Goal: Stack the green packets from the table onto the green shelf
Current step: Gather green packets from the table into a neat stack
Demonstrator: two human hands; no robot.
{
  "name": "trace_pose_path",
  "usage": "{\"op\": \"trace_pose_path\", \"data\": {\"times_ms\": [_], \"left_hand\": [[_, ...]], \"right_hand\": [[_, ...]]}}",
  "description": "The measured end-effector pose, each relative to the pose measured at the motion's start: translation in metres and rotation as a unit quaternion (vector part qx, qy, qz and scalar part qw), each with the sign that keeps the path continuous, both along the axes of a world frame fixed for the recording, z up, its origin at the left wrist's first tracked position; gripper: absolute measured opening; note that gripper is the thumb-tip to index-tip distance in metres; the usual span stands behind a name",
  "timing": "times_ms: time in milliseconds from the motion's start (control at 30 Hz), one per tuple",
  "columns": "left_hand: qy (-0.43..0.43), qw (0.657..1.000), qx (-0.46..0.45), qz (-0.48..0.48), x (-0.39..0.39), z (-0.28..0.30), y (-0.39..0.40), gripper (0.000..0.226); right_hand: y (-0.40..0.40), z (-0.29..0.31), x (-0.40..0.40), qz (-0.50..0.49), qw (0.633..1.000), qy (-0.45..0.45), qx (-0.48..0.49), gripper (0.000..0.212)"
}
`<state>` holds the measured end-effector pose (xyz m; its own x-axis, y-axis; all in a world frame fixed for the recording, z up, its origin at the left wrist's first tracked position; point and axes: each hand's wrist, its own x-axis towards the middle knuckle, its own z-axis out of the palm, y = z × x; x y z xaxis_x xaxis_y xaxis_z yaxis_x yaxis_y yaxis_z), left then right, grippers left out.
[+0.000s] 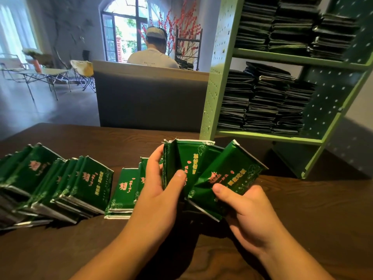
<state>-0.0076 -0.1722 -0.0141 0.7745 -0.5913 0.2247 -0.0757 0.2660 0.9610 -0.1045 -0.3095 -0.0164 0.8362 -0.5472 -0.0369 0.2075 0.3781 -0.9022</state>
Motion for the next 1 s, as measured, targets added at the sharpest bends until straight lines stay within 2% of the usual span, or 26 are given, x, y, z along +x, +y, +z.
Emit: {"op": "trace_pose_path", "data": {"times_ms": [33, 100, 167, 267, 333, 400, 500, 567, 667, 800, 933, 1000], "left_hand": [[0.003, 1.0, -0.002, -0.001, 0.0, -0.001, 0.0, 0.053], [0.017, 1.0, 0.0, -0.021, 0.0, -0.003, 0.0, 0.053], [0.073, 0.995, -0.009, -0.061, -0.003, -0.002, -0.001, 0.049], [0.213, 0.971, -0.052, -0.09, -0.005, -0.001, -0.004, 0.035], [0.246, 0.964, -0.056, -0.087, -0.005, 0.0, -0.004, 0.027], [0.249, 0.963, -0.063, -0.086, -0.003, 0.0, -0.004, 0.031], [0.23, 0.966, -0.069, -0.096, -0.002, 0.0, -0.004, 0.052], [0.216, 0.969, -0.065, -0.1, -0.002, -0.001, -0.003, 0.057], [0.189, 0.976, -0.052, -0.099, -0.003, -0.002, -0.002, 0.051], [0.2, 0.976, -0.025, -0.084, -0.004, -0.002, -0.002, 0.029], [0.209, 0.975, -0.014, -0.072, -0.001, -0.003, -0.002, 0.028], [0.18, 0.983, -0.002, -0.045, 0.0, -0.003, -0.002, 0.029]], "right_hand": [[0.0, 0.001, -0.001, 0.035, 0.999, -0.013, 0.019, 0.032], [-0.001, 0.001, -0.001, 0.102, 0.992, -0.037, 0.057, 0.056], [-0.003, 0.002, -0.001, 0.146, 0.985, -0.046, 0.083, 0.072], [-0.004, 0.002, -0.002, 0.162, 0.982, -0.046, 0.089, 0.073], [-0.006, 0.001, -0.001, 0.142, 0.986, -0.037, 0.077, 0.059], [-0.008, 0.0, 0.0, 0.096, 0.994, -0.012, 0.051, 0.04], [-0.01, -0.002, 0.003, 0.034, 0.999, -0.001, 0.021, 0.047], [-0.008, -0.004, 0.004, 0.021, 1.0, 0.0, 0.001, 0.045], [-0.009, -0.009, 0.005, 0.009, 0.999, 0.012, -0.035, 0.042], [-0.01, -0.014, 0.006, 0.008, 0.989, 0.057, -0.132, 0.033], [-0.01, -0.014, 0.006, -0.038, 0.975, 0.099, -0.197, 0.023], [-0.012, -0.012, 0.005, -0.085, 0.965, 0.113, -0.222, 0.024]]}}
